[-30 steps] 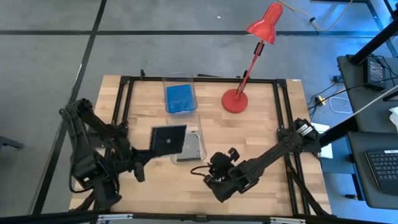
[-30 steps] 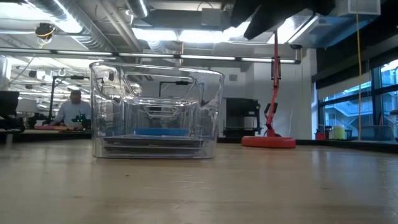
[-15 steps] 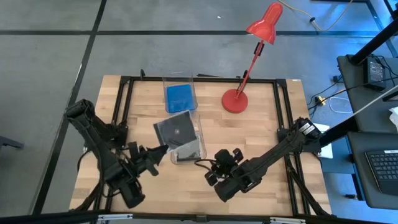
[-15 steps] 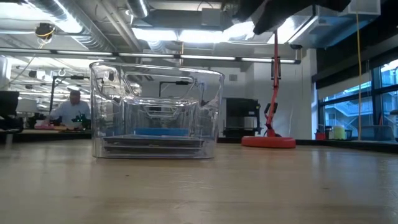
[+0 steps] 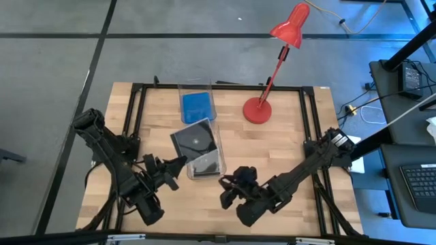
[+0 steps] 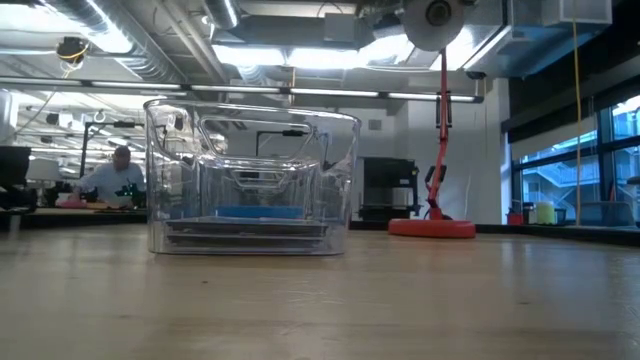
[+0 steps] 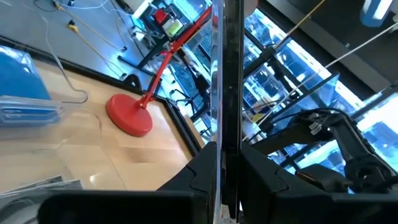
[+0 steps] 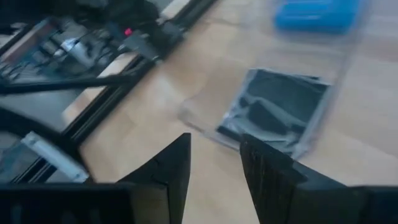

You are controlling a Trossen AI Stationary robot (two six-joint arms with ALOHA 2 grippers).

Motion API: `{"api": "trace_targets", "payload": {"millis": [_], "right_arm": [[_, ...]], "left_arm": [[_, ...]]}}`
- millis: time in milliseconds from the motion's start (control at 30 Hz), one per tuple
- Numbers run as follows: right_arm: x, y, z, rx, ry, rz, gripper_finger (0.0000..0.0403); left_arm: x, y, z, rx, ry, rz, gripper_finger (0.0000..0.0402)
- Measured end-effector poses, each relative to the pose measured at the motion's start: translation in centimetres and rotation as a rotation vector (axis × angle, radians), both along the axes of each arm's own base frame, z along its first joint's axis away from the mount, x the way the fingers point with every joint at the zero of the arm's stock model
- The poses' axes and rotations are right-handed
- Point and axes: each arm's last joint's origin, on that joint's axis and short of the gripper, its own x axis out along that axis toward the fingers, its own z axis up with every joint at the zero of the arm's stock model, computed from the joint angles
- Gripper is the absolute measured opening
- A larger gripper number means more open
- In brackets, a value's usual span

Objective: Pick & place jewel cases by type
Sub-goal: Put the black cd case into the bottom transparent bin

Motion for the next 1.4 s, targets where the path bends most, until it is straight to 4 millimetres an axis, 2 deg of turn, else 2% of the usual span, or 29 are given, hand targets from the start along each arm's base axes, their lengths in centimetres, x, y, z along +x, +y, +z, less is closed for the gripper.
{"api": "trace_targets", "payload": {"millis": [100, 300, 533, 700, 867, 1000, 1133, 1267, 1400], "right_arm": [[0.9, -0.2, 0.4, -0.008, -0.012, 0.063, 0.0144], [2.2, -1.1, 1.0, -0.133, -0.001, 0.144, 0.0144], [3.4, -1.8, 1.6, -0.081, -0.062, 0.177, 0.0144], [3.6, -1.6, 1.7, -0.089, -0.050, 0.257, 0.0145], [3.9, -2.0, 1.6, -0.044, -0.045, 0.277, 0.0167], [3.9, -1.9, 1.6, -0.125, -0.013, 0.329, 0.0179], [3.9, -1.8, 1.6, -0.261, 0.048, 0.463, 0.0181], [4.2, -1.5, 2.0, -0.205, -0.003, 0.527, 0.0181], [4.3, -1.6, 2.1, -0.166, -0.022, 0.515, 0.0182]], "left_arm": [[0.0, 0.0, 0.0, 0.019, 0.017, 0.000, 0.0045], [0.0, -0.1, 0.0, 0.023, 0.021, -0.003, 0.0047], [0.1, -0.2, 0.1, 0.027, 0.025, -0.004, 0.0047], [0.2, -0.6, 0.2, 0.050, 0.047, -0.007, 0.0047], [0.3, -0.7, 0.3, 0.068, 0.063, -0.010, 0.0047], [0.3, -0.7, 0.3, 0.069, 0.064, -0.010, 0.0047], [0.3, -0.7, 0.3, 0.080, 0.073, -0.010, 0.0047], [0.3, -0.7, 0.3, 0.095, 0.086, -0.010, 0.0048], [0.2, -0.7, 0.3, 0.097, 0.088, -0.010, 0.0047]]}}
